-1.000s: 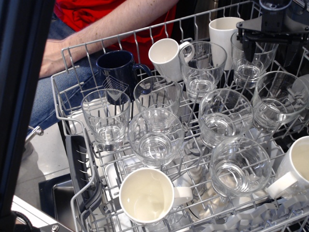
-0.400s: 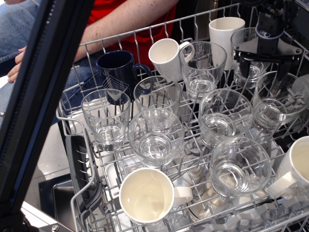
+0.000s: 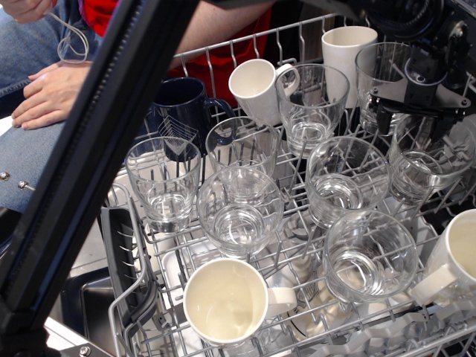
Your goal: Pick up glass cup
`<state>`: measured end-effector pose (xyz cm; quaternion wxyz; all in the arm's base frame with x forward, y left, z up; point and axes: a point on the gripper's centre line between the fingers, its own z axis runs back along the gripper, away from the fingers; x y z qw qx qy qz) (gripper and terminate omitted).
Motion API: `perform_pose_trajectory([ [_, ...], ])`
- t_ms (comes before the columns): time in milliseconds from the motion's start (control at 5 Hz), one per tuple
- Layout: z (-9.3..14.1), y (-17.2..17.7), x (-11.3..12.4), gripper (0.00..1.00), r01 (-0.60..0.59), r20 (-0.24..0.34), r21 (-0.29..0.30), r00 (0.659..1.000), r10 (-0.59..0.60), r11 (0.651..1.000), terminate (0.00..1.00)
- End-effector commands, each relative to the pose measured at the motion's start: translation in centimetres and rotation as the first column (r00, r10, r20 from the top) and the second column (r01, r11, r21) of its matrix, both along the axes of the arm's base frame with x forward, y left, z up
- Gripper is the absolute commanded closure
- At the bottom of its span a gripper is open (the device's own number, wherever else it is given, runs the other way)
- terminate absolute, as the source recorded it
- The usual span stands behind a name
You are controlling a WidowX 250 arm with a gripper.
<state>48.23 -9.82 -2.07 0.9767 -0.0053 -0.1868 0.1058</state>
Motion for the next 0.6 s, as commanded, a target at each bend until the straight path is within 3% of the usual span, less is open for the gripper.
perform_pose_trajectory([
  [0,1.2,-0.3,1.6,0.0,-0.021,0.069,0.003,0.997,0.021,1.0,0.0],
  [200,0.1,0.1,1.9,0.0,-0.04,0.059,0.03,0.998,0.039,0.999,0.0],
  [400,0.0,0.3,1.7,1.0,-0.047,0.035,0.032,0.998,0.046,0.998,0.0],
])
